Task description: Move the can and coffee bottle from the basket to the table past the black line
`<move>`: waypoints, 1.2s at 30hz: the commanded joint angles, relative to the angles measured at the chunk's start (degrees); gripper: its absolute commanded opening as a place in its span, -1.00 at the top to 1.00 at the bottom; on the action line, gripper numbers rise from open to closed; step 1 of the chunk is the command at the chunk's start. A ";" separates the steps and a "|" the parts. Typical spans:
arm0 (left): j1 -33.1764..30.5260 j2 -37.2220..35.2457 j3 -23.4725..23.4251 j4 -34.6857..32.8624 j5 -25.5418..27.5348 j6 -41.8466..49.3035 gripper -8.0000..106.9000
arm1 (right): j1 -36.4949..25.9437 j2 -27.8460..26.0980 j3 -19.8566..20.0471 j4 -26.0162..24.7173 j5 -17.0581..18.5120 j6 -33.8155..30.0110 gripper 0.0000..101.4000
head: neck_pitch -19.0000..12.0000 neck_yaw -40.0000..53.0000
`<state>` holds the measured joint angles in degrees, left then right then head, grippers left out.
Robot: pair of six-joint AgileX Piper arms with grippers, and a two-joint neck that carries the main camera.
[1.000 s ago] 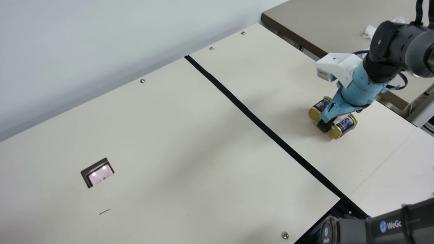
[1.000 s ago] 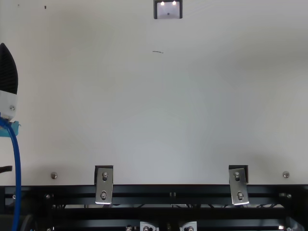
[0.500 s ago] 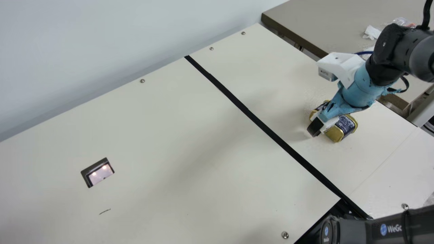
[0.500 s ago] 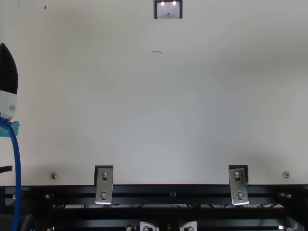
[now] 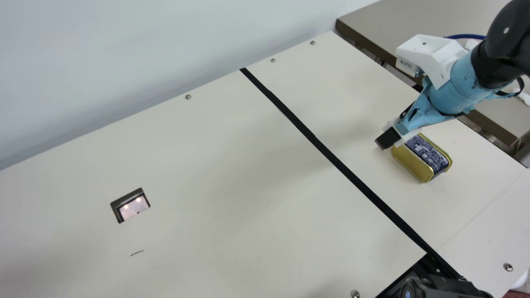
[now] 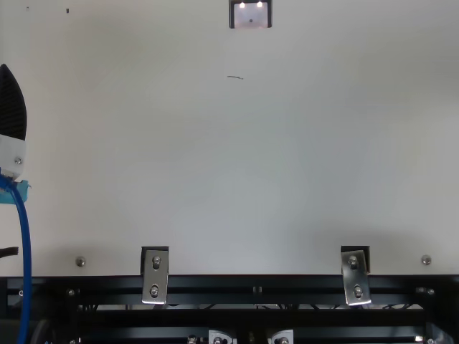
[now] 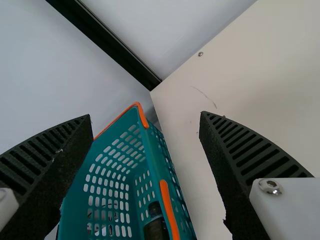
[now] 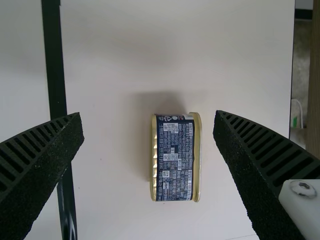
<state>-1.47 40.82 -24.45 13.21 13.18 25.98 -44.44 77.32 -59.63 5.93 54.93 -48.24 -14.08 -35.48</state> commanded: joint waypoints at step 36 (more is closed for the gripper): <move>0.00 0.00 0.00 0.00 0.00 0.00 -0.71 | 17.75 -17.14 4.83 43.04 14.97 -3.28 -1.00 | -0.63 1.70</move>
<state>-1.47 40.82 -24.45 13.21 13.18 25.98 -28.21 61.76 -56.02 46.07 69.75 -51.99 -13.78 -34.60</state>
